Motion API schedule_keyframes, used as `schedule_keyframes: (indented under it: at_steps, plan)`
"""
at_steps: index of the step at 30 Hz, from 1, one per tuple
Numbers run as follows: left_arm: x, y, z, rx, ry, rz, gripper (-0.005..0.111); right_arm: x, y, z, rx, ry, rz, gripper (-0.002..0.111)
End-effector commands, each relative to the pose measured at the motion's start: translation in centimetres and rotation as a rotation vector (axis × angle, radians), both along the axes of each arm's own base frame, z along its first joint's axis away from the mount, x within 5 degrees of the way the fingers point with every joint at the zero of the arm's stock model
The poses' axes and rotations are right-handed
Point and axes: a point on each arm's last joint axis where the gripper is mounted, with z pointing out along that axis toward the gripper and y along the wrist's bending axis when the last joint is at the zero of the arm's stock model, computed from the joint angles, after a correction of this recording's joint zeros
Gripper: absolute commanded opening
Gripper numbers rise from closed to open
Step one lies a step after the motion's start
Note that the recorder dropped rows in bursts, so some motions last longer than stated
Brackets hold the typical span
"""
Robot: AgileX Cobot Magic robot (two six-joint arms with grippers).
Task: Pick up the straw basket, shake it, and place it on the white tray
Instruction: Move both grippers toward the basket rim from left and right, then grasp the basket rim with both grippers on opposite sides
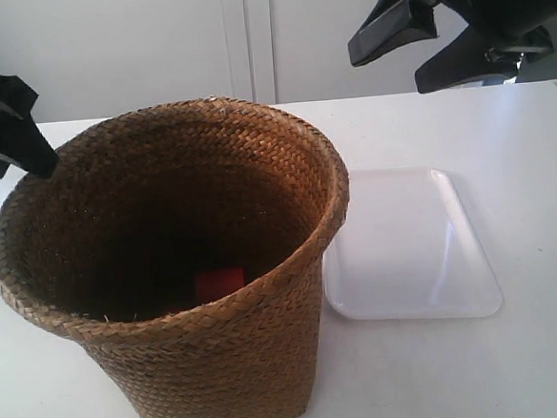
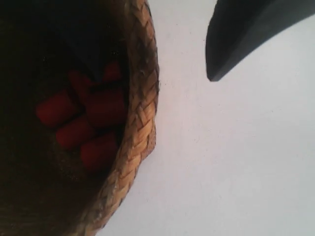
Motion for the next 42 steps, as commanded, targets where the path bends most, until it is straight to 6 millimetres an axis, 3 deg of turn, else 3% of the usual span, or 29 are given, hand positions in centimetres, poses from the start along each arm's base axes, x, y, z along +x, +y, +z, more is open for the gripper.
schedule_keyframes:
  at_steps: [1,10,21,28,32,42]
  plan:
    - [-0.1,-0.2,-0.3,-0.014,0.061,-0.006,0.070,-0.3,0.8,0.1,0.018,0.018,0.040,0.076]
    - [-0.1,-0.2,-0.4,-0.013,0.062,-0.007,0.070,-1.0,3.6,-0.3,-0.060,0.009,0.141,0.076]
    - [-0.3,-0.2,-0.4,-0.007,0.081,-0.027,0.070,-0.2,4.0,0.4,0.037,-0.040,0.046,0.076]
    - [-0.6,-0.2,-0.5,-0.006,0.101,-0.055,0.070,-0.9,5.1,-0.7,-0.188,-0.026,0.102,0.077]
    - [-0.7,-0.2,-0.5,-0.005,0.116,-0.060,0.070,-1.3,6.5,-1.1,-0.290,-0.041,0.134,0.084]
    - [-0.9,-0.6,-1.3,-0.030,0.141,-0.092,0.070,-0.4,8.1,-3.2,-0.324,0.026,0.154,0.084]
